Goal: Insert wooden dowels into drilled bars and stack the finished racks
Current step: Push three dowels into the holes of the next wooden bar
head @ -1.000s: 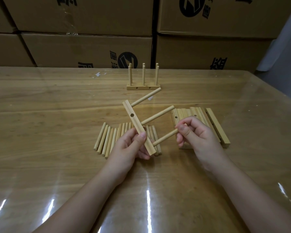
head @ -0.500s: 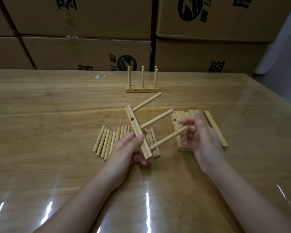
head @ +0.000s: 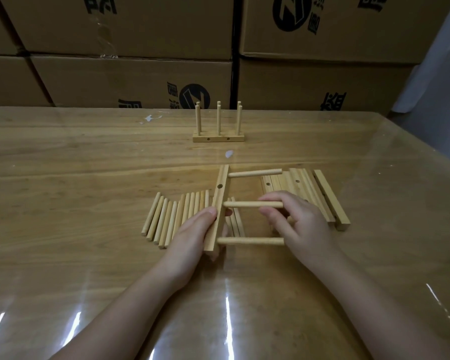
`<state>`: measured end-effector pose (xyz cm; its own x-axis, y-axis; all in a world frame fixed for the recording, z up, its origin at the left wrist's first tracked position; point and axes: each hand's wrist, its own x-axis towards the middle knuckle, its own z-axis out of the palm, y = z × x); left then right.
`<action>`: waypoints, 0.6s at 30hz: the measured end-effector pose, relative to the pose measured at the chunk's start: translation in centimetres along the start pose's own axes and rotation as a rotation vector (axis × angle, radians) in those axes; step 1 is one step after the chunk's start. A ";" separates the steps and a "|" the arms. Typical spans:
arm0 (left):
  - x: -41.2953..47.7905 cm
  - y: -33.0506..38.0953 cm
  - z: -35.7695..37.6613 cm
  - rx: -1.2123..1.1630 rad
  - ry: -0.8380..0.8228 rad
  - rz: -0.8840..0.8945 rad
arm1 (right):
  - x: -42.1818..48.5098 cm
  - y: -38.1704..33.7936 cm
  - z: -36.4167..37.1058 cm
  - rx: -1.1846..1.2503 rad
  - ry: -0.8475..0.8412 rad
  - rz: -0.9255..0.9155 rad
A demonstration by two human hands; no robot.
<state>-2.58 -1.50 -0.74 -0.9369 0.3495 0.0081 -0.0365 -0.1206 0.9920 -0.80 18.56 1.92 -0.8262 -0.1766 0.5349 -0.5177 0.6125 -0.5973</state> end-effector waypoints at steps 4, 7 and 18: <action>-0.2 0.6 0.4 0.149 -0.017 0.009 | 0.0 0.0 0.0 -0.013 0.006 -0.033; -0.6 1.0 0.7 0.239 -0.025 0.020 | 0.0 0.1 0.0 -0.004 0.045 -0.059; -0.9 1.4 0.7 0.338 0.004 -0.008 | -0.1 0.1 0.4 0.098 0.005 0.052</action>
<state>-1.56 -1.29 0.69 -0.9383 0.3457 0.0001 0.0729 0.1975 0.9776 -0.87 18.35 1.59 -0.8517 -0.1423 0.5043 -0.4933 0.5424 -0.6801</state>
